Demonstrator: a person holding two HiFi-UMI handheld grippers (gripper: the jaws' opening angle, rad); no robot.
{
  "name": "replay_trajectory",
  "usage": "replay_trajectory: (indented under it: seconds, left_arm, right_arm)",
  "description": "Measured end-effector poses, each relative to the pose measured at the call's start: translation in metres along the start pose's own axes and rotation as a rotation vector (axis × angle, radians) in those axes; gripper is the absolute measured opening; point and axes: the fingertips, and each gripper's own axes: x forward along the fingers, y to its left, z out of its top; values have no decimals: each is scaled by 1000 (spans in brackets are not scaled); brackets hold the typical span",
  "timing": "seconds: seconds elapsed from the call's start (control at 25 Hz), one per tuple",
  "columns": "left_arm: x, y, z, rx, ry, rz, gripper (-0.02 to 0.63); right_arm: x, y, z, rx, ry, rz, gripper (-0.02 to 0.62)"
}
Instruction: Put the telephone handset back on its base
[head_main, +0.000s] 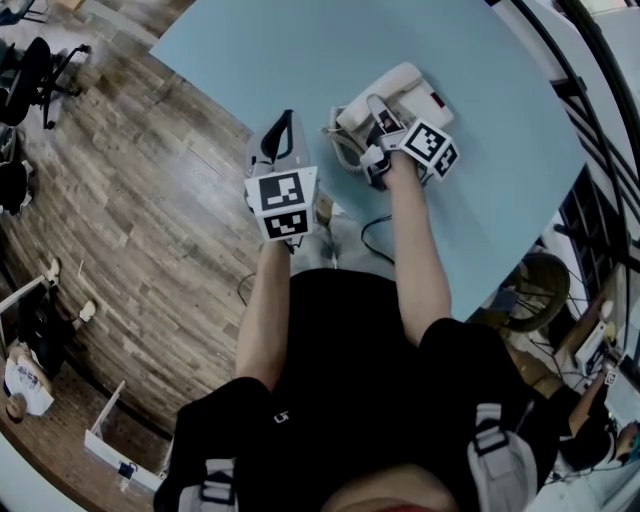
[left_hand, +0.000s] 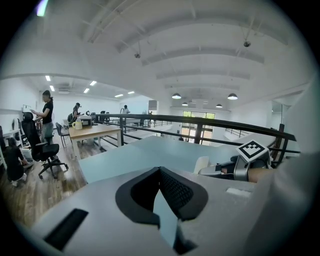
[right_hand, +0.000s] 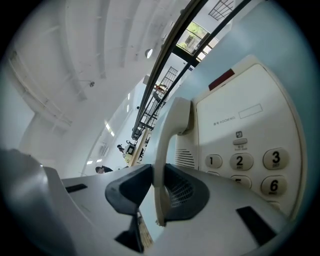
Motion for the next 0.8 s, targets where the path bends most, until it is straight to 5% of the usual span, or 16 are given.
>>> replay_trajectory:
  seconds: [0.28, 0.8]
  left_arm:
    - [-1, -2, 0, 3, -1, 3, 0]
    - [7, -10, 11, 12, -17, -23, 0]
  right_arm:
    - [0, -2, -1, -28, 29, -28, 78]
    - [-15, -11, 4, -325, 74, -245, 138]
